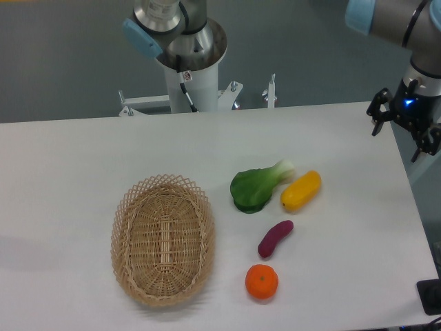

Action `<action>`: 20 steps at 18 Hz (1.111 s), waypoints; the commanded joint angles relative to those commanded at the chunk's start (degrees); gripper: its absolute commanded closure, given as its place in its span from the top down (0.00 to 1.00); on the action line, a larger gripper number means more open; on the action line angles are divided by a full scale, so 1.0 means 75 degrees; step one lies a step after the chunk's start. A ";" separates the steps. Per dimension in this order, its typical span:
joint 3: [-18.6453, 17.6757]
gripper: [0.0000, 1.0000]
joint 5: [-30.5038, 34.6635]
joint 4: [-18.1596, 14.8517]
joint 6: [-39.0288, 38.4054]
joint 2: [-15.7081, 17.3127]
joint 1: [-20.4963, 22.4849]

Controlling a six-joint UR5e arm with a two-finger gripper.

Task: Pick up the sweet potato from the table
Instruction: 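Move the gripper over the table toward the purple sweet potato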

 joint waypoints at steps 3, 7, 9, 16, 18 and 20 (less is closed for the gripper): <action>-0.0047 1.00 0.0011 0.0000 0.0000 0.0000 -0.0012; -0.0176 1.00 -0.0012 0.0000 -0.0209 0.0000 -0.0047; -0.0234 1.00 -0.0035 0.0023 -0.0537 0.0000 -0.0198; -0.0726 1.00 -0.0012 0.0386 -0.2551 -0.0152 -0.1170; -0.0855 1.00 0.0000 0.0876 -0.3464 -0.0351 -0.1545; -0.1123 1.00 0.0012 0.1427 -0.4309 -0.0538 -0.1920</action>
